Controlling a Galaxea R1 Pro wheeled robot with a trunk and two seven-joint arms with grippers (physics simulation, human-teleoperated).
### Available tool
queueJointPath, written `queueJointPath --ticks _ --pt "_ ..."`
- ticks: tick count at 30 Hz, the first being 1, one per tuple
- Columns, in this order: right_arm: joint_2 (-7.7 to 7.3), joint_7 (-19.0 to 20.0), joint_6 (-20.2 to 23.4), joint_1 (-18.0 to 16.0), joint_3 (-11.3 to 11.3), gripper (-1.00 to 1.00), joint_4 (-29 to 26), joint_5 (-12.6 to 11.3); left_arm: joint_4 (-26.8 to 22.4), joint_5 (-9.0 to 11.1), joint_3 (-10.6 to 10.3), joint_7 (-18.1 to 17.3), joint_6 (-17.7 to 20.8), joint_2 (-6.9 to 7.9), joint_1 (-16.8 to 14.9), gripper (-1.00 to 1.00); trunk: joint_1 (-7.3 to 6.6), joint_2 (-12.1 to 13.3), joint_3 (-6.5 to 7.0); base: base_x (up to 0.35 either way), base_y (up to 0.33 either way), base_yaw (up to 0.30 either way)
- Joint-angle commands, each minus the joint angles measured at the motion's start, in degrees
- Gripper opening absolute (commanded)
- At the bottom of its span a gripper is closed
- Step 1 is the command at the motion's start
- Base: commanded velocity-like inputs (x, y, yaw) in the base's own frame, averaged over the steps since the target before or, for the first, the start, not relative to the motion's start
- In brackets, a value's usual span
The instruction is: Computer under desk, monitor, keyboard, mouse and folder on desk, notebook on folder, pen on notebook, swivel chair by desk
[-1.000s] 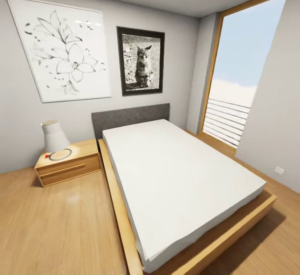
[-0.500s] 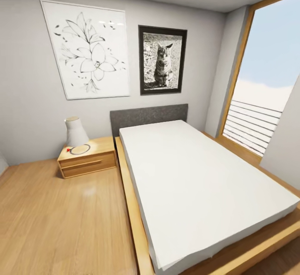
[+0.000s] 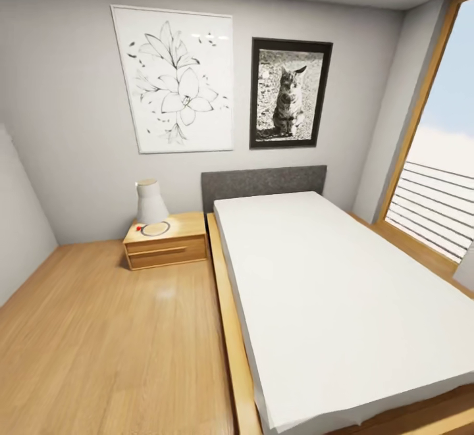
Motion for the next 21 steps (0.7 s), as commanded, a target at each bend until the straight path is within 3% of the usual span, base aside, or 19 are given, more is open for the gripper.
queueJointPath --ticks 1,21 --pt "0.02 -0.48 -0.09 -0.03 0.0 1.0 0.02 0.46 -0.04 0.43 -0.1 0.0 -0.09 0.01 0.0 1.0 0.01 -0.05 -0.09 0.0 0.0 0.274" --pt "0.02 -0.49 -0.05 -0.03 -0.01 1.0 0.11 0.46 -0.04 0.45 -0.1 0.01 -0.17 -0.02 0.01 1.0 0.01 -0.05 -0.56 0.0 0.0 0.274"
